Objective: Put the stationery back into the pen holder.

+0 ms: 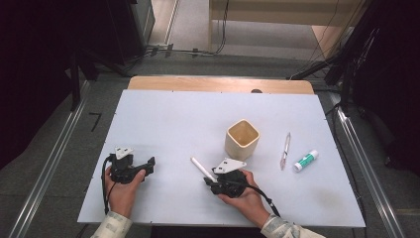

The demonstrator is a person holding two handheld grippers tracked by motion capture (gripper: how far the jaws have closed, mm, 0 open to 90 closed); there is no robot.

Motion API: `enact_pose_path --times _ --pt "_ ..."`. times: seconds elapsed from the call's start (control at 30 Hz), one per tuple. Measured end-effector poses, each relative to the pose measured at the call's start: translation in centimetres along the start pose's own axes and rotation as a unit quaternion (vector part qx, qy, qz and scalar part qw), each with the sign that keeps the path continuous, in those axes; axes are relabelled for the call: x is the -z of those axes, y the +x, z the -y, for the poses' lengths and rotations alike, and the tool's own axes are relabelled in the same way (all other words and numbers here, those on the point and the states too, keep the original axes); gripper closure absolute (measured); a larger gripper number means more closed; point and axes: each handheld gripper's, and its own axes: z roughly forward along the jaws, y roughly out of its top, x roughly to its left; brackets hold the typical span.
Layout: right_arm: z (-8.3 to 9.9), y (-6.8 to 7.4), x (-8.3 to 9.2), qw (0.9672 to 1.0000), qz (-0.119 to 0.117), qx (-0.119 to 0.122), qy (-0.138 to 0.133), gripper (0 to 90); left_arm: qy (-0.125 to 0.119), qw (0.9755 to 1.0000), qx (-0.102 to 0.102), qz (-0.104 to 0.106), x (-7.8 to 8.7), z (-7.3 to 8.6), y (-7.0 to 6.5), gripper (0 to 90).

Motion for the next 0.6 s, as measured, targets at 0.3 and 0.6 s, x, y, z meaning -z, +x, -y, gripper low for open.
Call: enact_pose_path --times 0.3,0.6 --pt "-0.01 0.09 -0.01 0.9999 0.010 -0.005 0.000 62.5 0.001 1.0000 0.000 0.001 -0.07 0.01 -0.03 19.1" --pt "0.01 -0.01 0.00 0.9999 0.016 -0.004 0.000 71.9 0.001 1.0000 0.002 0.002 -0.09 0.03 -0.04 19.1"
